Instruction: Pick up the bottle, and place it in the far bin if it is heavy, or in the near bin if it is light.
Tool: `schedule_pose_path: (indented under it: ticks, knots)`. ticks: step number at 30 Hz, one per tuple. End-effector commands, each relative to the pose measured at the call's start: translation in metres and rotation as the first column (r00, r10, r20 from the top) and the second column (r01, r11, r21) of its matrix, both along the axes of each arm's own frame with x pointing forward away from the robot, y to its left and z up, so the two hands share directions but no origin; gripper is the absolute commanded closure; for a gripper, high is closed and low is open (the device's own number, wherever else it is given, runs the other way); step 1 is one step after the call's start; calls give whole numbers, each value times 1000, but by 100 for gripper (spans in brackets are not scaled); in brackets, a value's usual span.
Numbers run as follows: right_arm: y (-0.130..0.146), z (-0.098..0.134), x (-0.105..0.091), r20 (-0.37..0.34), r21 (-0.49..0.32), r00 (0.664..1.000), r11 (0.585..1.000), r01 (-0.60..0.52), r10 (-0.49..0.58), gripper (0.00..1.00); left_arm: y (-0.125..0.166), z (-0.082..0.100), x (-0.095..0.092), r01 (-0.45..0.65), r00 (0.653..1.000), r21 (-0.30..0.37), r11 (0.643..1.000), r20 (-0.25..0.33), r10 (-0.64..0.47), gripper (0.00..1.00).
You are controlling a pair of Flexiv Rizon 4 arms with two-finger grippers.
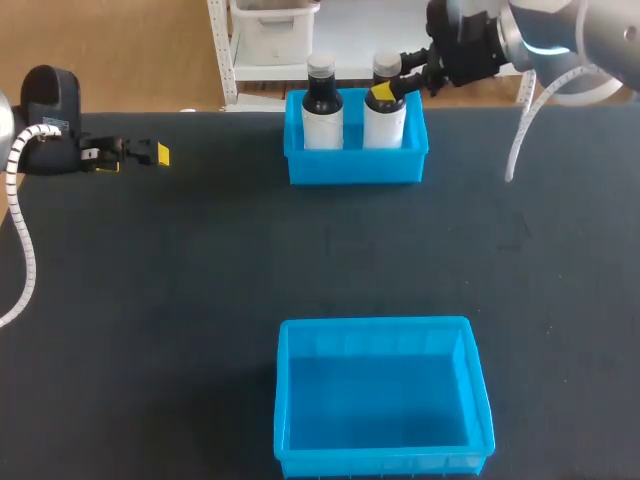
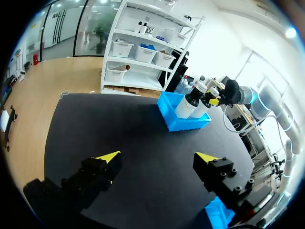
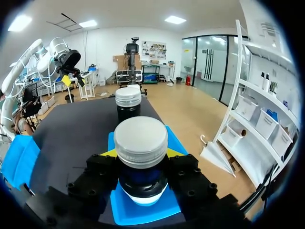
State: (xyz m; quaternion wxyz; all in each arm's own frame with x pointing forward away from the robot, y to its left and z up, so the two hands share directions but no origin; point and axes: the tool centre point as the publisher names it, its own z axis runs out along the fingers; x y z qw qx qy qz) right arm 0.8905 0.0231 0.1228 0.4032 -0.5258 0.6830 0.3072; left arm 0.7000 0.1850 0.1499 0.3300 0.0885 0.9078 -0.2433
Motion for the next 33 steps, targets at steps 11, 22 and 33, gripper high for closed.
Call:
schedule_pose_path:
  ticks: [11,22,33]
  knots:
    - [-6,8,-4,-3,-16,1000,999,28,-28,0,0,0,0,0,1000,0,1000,0,0,0]
    - [-45,25,-11,22,-44,997,996,81,-80,0,0,0,0,0,1000,0,1000,0,0,0]
    - [-90,43,-35,18,-47,990,989,141,-140,0,0,0,0,0,1000,0,1000,0,0,0]
